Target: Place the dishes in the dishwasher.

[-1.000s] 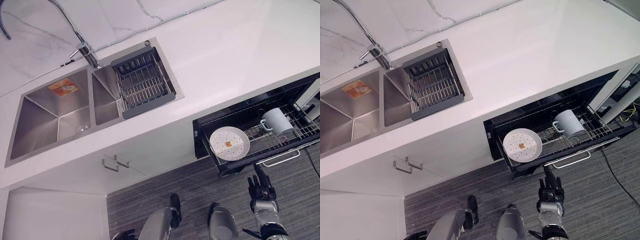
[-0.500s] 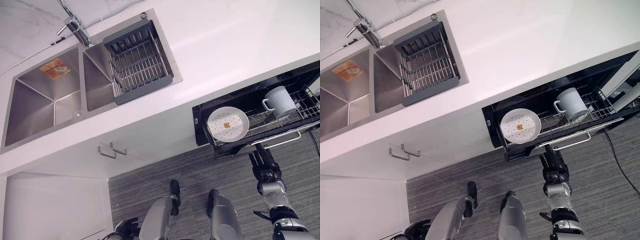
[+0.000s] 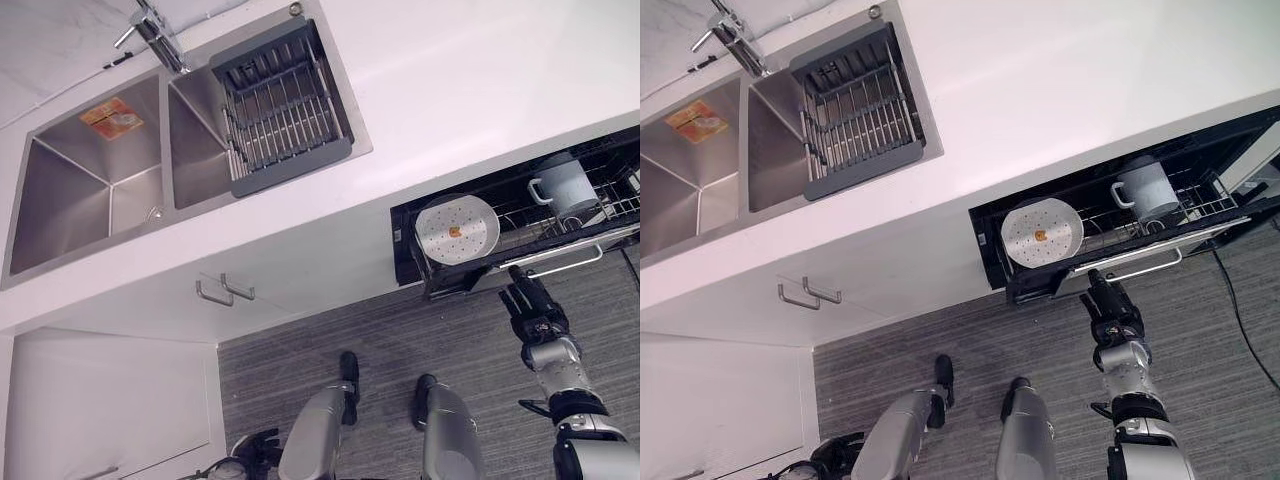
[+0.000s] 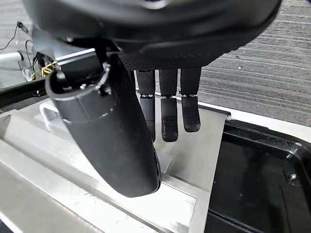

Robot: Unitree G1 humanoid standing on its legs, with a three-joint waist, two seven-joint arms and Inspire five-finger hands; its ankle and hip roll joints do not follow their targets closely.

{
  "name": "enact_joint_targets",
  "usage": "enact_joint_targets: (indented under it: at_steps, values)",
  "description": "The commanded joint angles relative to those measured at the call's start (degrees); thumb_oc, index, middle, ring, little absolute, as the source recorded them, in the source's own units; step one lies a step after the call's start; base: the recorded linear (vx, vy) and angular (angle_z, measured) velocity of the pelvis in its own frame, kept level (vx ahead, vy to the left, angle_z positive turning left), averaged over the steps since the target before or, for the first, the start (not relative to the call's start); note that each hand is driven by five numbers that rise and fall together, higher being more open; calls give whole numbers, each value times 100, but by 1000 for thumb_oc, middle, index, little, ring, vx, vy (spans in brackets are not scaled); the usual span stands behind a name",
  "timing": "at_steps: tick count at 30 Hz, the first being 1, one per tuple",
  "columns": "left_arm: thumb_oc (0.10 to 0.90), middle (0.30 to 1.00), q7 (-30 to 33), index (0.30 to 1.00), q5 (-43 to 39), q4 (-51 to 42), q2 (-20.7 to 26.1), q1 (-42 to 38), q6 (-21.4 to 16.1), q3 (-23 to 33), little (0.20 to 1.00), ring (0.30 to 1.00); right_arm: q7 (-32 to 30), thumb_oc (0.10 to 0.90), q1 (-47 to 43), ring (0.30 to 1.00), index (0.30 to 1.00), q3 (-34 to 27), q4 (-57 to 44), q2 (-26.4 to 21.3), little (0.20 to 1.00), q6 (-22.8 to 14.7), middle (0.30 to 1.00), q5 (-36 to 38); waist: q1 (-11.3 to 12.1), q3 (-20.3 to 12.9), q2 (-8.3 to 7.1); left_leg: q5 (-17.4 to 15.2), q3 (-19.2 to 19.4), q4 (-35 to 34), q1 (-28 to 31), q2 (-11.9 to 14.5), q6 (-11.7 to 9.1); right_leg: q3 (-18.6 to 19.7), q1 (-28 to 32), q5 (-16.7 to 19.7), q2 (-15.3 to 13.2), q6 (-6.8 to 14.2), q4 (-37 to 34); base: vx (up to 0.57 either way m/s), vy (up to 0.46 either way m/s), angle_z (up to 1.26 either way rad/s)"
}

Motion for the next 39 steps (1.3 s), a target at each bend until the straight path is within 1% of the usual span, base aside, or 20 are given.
enact_joint_targets:
  at_steps: [1, 7, 8, 9, 14, 19, 25, 33, 39]
  values:
    - [800, 900, 75, 900, 93, -283, 609, 235, 144, -229, 900, 900, 350, 400, -1752, 300, 300, 185, -390, -774, 300, -436, 300, -533, 358, -52, -32, -836, -93, 346, 319, -214, 238, 390, 30, -284, 244, -76, 179, 18, 6, 15]
    - [800, 900, 67, 900, 54, -426, 728, 217, 255, -233, 900, 900, 214, 400, -2302, 300, 300, 392, -397, -933, 300, -307, 300, -788, 483, 8, -46, -813, -205, 346, 223, -254, 252, 401, -37, -284, 273, -61, 206, -1, 4, 4]
    - [800, 900, 48, 900, 69, -451, 757, 216, 240, -237, 900, 900, 197, 400, -2473, 300, 300, 483, -360, -1011, 300, -201, 300, -1001, 520, 28, -51, -799, -229, 346, 186, -268, 260, 414, -77, -282, 280, -64, 224, -25, 27, 18]
    - [800, 900, 46, 900, 72, -476, 785, 215, 199, -244, 900, 900, 143, 400, -2668, 300, 300, 636, -303, -1081, 300, -223, 300, -1117, 565, 58, -51, -781, -256, 346, 155, -282, 273, 430, -102, -281, 288, -78, 244, -26, 36, 14]
    - [800, 900, 48, 900, 69, -504, 903, 208, 135, -254, 900, 900, 102, 400, -3204, 300, 300, 891, -107, -1219, 300, -209, 300, -1106, 704, 89, -104, -763, -346, 346, 76, -340, 314, 436, -158, -303, 291, -91, 331, -2, 7, 6]
    - [800, 900, 30, 900, 52, -497, 955, 195, 115, -303, 900, 900, 158, 400, -3613, 300, 300, 1158, 3, -1284, 300, -281, 300, -1136, 810, 89, -124, -722, -390, 346, -46, -364, 333, 430, -263, -267, 293, -78, 341, -1, 27, 10]
    - [800, 900, 1, 900, 25, -460, 1028, 164, 45, -334, 900, 900, 101, 400, -4042, 300, 300, 1484, -11, -1333, 300, -397, 300, -1086, 916, 89, -188, -705, -411, 346, -181, -359, 373, 438, -360, -182, 312, -36, 266, 4, 28, 5]
    - [800, 900, -21, 900, 16, -459, 1125, 130, 47, -335, 900, 900, 76, 400, -4358, 300, 300, 1626, -40, -1426, 300, -499, 300, -932, 1016, 89, -260, -692, -428, 346, -291, -364, 417, 429, -416, -85, 305, 25, 168, 7, 13, 5]
    - [800, 900, -47, 900, 12, -419, 1187, 127, -15, -328, 900, 900, 6, 400, -4632, 300, 300, 1796, -156, -1471, 300, -646, 300, -893, 1091, 89, -321, -672, -437, 346, -401, -358, 446, 432, -470, -17, 320, 63, 89, 9, -1, 6]
